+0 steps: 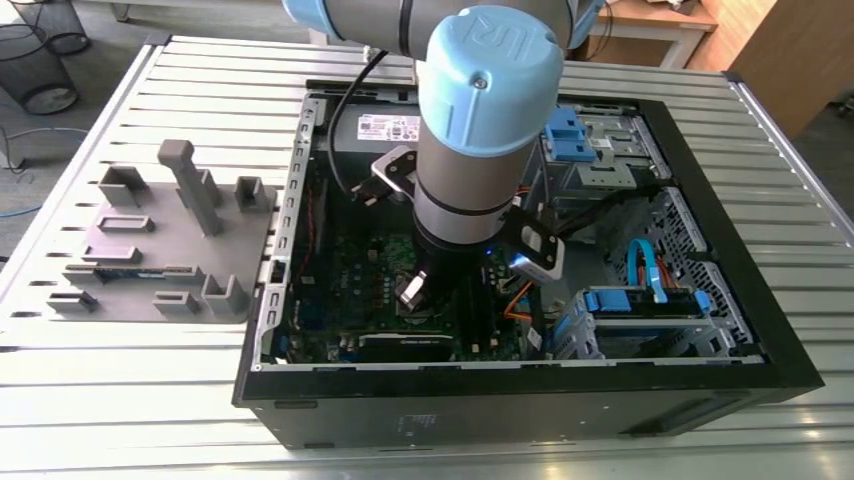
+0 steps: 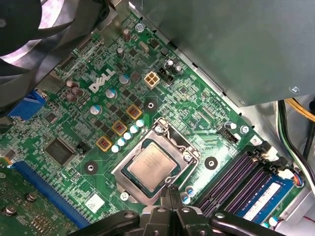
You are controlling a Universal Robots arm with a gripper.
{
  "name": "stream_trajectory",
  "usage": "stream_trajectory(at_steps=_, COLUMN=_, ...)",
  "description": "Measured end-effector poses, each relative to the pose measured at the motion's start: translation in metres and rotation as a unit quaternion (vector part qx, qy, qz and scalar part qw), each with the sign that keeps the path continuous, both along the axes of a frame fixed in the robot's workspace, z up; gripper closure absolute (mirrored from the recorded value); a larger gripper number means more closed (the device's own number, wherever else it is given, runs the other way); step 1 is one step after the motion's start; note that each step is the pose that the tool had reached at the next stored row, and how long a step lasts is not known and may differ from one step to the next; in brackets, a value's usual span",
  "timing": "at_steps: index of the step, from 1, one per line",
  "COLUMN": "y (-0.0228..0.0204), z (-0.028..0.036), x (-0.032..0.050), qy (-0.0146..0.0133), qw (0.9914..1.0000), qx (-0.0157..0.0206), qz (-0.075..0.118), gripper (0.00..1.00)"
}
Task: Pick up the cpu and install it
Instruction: 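Install the first cpu locking lever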
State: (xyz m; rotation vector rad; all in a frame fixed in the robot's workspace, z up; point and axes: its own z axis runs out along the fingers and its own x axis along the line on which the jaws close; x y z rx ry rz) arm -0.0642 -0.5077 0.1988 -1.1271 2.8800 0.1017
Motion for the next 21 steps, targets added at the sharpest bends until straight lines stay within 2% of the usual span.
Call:
stream_trajectory(at_steps=7, y=-0.0002, z=-0.0008, x=0.0, qy=0.0, qw=1.0, qx=0.0001, qz=0.003, gripper=0.89)
stream_trajectory(at_steps=14, y=-0.0006, z=-0.0035, x=0.0, qy=0.0, qw=0.99962, qx=0.0, qz=0.028, gripper=0.89)
stream_trajectory(at_steps=21, y=-0.0006, z=-0.0052, x=0.0007, qy=0.0, qw=0.9985, qx=0.0, qz=0.055, gripper=0.89)
